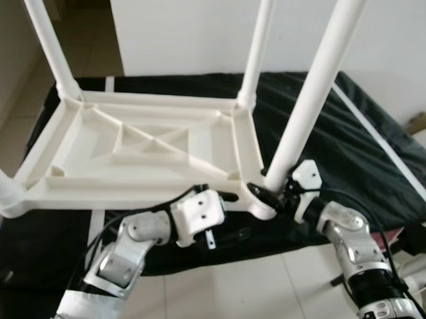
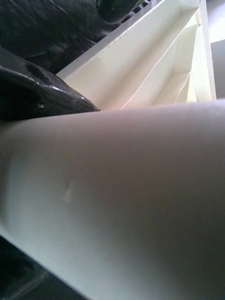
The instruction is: Building children table
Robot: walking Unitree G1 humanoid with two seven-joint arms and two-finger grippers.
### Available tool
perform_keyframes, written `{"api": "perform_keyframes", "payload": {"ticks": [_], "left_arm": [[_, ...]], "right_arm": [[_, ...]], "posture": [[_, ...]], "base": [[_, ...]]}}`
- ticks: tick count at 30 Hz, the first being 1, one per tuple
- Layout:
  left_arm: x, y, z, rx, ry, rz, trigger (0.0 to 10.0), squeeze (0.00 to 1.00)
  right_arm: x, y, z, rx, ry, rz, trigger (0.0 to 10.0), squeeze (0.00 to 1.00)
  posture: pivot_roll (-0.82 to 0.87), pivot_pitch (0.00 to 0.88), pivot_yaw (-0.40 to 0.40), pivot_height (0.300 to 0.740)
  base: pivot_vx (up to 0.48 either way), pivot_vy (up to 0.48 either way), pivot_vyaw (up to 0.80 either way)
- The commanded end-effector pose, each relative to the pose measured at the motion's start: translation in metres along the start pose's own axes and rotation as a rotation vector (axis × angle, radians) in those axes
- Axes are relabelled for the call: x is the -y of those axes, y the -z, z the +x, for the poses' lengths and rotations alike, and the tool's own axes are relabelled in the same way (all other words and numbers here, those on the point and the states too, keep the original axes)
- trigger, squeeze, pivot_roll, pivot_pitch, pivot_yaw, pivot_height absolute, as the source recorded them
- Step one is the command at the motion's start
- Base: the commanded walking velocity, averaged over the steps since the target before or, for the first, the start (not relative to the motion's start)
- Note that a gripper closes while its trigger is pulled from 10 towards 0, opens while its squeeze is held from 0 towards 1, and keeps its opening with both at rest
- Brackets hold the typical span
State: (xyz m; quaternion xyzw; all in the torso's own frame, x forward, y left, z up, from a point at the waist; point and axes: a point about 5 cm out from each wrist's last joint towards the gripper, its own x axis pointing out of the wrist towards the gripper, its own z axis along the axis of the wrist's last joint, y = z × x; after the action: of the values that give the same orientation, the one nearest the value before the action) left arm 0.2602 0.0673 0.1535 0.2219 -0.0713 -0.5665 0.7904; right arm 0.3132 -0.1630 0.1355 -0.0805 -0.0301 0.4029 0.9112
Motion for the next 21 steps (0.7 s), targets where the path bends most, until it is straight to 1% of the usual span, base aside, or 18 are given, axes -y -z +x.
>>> {"api": "perform_keyframes", "payload": {"ticks": [1,6,7,11,12,15,16,17,18,19,21], "left_arm": [[-0.0068,0.0001,0.0008,-0.004,-0.141,0.014,10.0,0.0],[-0.0057,-0.0002,0.0024,0.0,-0.134,0.015,10.0,0.0],[-0.0057,0.0,0.0031,0.001,-0.133,0.014,10.0,0.0],[-0.0056,0.0,0.0035,0.001,-0.132,0.013,10.0,0.0],[-0.0054,-0.0004,0.0041,0.003,-0.13,0.013,10.0,0.0],[-0.0053,-0.0006,0.0045,0.005,-0.128,0.013,10.0,0.0],[-0.0049,-0.0009,0.0051,0.007,-0.126,0.014,10.0,0.0],[-0.0049,-0.0009,0.0051,0.007,-0.126,0.014,10.0,0.0],[-0.0046,-0.001,0.0057,0.009,-0.123,0.014,10.0,0.0],[-0.0046,-0.001,0.0057,0.009,-0.123,0.014,10.0,0.0],[-0.0041,-0.0013,0.0071,0.013,-0.12,0.015,10.0,0.0]], "right_arm": [[-0.0039,0.0034,-0.0013,-0.022,-0.018,-0.016,0.0,0.0],[-0.0063,0.0076,-0.004,-0.026,0.003,0.017,0.0,0.0],[-0.0073,0.0085,-0.0044,-0.025,0.014,0.034,10.0,0.0],[-0.0078,0.0088,-0.0048,-0.024,0.022,0.043,10.0,0.0],[-0.0081,0.0082,-0.0047,-0.013,0.051,0.054,10.0,0.0],[-0.0082,0.0077,-0.0048,-0.005,0.073,0.063,10.0,0.0],[-0.0086,0.0072,-0.0041,0.004,0.116,0.082,10.0,0.0],[-0.0086,0.0072,-0.0041,0.004,0.116,0.082,10.0,0.0],[-0.0094,0.0075,-0.0034,-0.002,0.168,0.096,10.0,0.0],[-0.0094,0.0075,-0.0034,-0.002,0.168,0.096,10.0,0.0],[-0.0107,0.0088,-0.002,-0.019,0.287,0.118,10.0,0.0]], "posture": [[0.04,0.027,-0.084,0.74],[0.03,0.026,-0.084,0.74],[0.03,0.023,-0.083,0.74],[0.03,0.023,-0.083,0.74],[0.03,0.023,-0.083,0.74],[0.03,0.023,-0.083,0.74],[0.02,0.016,-0.083,0.74],[0.02,0.016,-0.083,0.74],[0.02,0.012,-0.084,0.74],[0.02,0.012,-0.084,0.74],[0.02,0.008,-0.085,0.74]], "base": [[0.0,0.0,0.0],[0.0,0.0,0.0],[0.0,0.0,0.0],[0.0,0.0,0.0],[0.0,0.0,0.0],[0.0,0.0,0.0],[0.0,0.0,0.0],[0.0,0.0,0.0],[0.0,0.0,0.0],[0.0,0.0,0.0],[0.0,0.0,0.0]]}}
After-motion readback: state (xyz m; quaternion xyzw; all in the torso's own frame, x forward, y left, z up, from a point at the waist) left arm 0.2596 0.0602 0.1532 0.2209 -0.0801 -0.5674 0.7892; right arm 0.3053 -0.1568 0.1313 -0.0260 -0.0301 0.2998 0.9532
